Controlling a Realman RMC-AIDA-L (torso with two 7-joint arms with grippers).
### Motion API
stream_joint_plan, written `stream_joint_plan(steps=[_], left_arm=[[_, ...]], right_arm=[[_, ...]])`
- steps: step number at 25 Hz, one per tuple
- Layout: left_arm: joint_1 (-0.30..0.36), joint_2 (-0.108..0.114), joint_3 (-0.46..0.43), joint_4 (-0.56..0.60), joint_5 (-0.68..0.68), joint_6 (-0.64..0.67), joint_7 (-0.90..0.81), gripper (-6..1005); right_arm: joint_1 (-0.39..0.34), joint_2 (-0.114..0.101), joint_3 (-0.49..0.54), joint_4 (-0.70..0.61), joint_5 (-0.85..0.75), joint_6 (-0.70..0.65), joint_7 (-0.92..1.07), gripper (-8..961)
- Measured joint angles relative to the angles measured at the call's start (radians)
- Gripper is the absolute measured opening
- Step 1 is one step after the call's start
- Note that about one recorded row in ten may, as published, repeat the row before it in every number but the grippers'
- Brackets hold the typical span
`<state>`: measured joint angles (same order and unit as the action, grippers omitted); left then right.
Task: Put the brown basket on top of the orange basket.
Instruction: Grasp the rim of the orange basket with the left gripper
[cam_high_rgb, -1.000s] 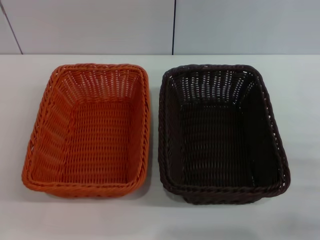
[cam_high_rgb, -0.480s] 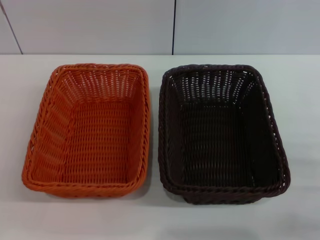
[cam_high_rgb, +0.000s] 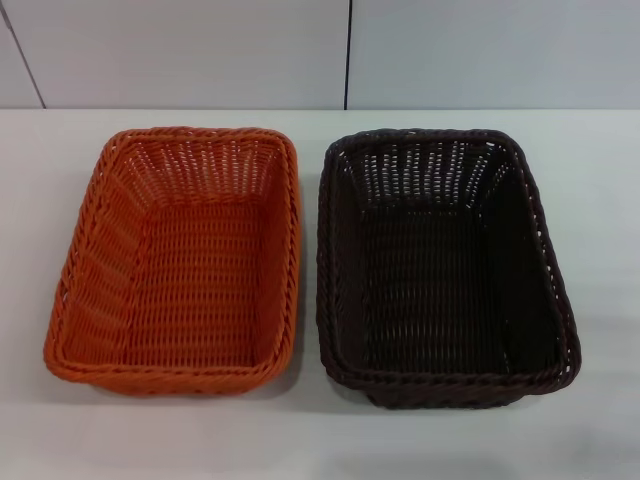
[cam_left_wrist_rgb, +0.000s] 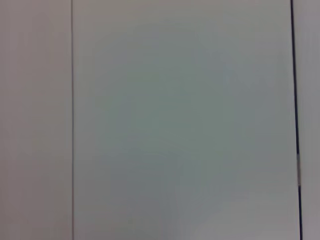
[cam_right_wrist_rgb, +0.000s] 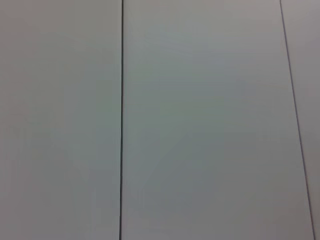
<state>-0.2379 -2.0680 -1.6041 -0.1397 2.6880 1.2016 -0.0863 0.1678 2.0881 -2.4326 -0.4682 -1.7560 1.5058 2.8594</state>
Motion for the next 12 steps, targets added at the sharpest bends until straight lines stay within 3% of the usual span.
stream_joint_plan(steps=[6,7,11,12], left_arm=[[-0.015,0.01,0.013,-0.033,0.017,0.015,0.029,768],[0.004,0.016,0.024,-0.13,0.081,0.005,0.109,768],[0.011,0.023,0.024,-0.185,0.111,-0.044,0.132,768],[0.049,0.038,0.025,-0.333,0.161,-0.198,0.112,768]], right_arm=[[-0.003,0.001,-0.002,0.001,0.0,-0.003,0.0,824],[-0.004,0.001,-0.002,0.001,0.0,-0.007,0.0,824],[-0.005,0.002,-0.007,0.002,0.0,-0.014,0.0,824],[-0.006,0.002,-0.01,0.002,0.0,-0.015,0.0,824]])
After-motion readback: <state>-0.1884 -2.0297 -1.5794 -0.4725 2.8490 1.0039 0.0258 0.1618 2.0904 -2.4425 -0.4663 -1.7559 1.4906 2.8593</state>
